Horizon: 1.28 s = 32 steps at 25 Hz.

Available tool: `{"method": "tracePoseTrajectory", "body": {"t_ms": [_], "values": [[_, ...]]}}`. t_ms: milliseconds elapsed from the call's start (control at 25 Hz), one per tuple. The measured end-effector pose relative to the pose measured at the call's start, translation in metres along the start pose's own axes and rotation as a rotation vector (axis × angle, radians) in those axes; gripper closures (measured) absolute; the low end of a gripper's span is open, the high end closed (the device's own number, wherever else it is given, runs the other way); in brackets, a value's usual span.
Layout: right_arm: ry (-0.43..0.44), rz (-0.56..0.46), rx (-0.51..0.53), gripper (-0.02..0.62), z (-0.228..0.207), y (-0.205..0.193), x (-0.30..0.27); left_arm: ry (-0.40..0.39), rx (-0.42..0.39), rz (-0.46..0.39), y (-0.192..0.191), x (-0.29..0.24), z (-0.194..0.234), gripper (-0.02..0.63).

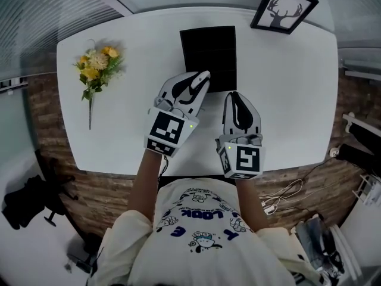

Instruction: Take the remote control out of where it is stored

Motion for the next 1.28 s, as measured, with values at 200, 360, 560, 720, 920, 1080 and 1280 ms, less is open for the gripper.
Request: {"method": "tracePoseTrajectory", "body": {"t_ms": [200, 360, 560, 720, 920, 1080, 1280], "values": [[0.003, -0.013, 0.001, 0.549, 0.002, 0.004, 0.001, 0.01, 0.018, -0.035, 0.012, 0.008, -0.001, 0.529], [-0.005, -0.031, 0.001, 0.549, 0.003, 0.009, 0.005, 0.013, -0.001, -0.069, 0.025, 0.018, -0.003, 0.529], [-0.014, -0.058, 0.015, 0.549, 0.012, 0.019, 0.011, 0.037, 0.019, -0.119, 0.039, 0.037, 0.003, 0.529], [-0.026, -0.096, 0.039, 0.549, 0.021, 0.034, 0.019, 0.048, 0.023, -0.167, 0.052, 0.054, 0.007, 0.529], [-0.032, -0.131, 0.067, 0.549, 0.038, 0.048, 0.029, 0.063, 0.026, -0.207, 0.064, 0.082, 0.01, 0.529], [-0.026, -0.147, 0.082, 0.549, 0.056, 0.055, 0.035, 0.081, 0.043, -0.232, 0.068, 0.106, 0.013, 0.529], [-0.007, -0.16, 0.109, 0.549, 0.082, 0.061, 0.037, 0.118, 0.055, -0.239, 0.06, 0.131, 0.024, 0.529]]}}
Point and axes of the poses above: the fingertips, and each gripper's own axes: x backward along the fingers, z to its left, y out of its top, the point moved 2 cm from there along x, backward along the fingers, and after that the axes turned 13 degrees about y, right-handed, at the moved point
